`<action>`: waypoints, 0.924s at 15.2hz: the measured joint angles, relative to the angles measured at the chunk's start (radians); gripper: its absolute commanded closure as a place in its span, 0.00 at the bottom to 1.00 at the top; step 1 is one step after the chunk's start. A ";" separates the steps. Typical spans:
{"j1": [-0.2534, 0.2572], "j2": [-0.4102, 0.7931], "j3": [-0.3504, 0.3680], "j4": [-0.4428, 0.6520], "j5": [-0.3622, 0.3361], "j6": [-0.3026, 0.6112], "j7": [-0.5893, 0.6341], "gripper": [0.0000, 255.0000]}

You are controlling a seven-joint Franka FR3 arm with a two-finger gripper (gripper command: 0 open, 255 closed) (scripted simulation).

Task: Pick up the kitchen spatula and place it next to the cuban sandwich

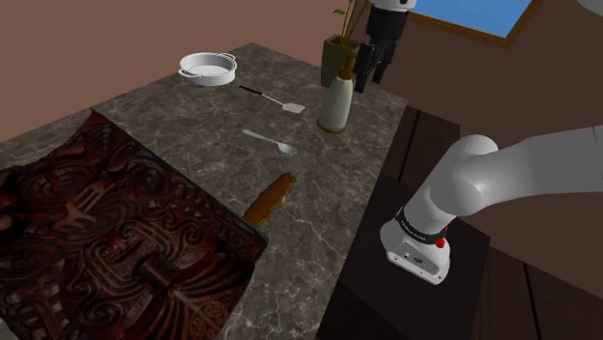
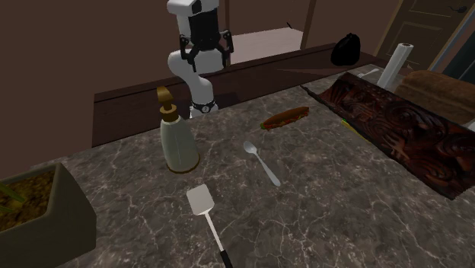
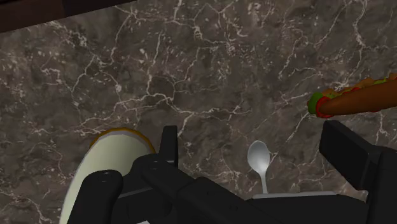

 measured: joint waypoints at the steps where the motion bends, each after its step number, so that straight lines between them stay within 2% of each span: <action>1: 0.000 0.000 0.000 0.000 0.000 0.000 0.000 0.00; 9: -0.003 0.189 -0.032 0.008 -0.028 0.210 -0.073 0.00; 14: -0.007 0.372 -0.061 0.074 -0.041 0.350 -0.135 0.00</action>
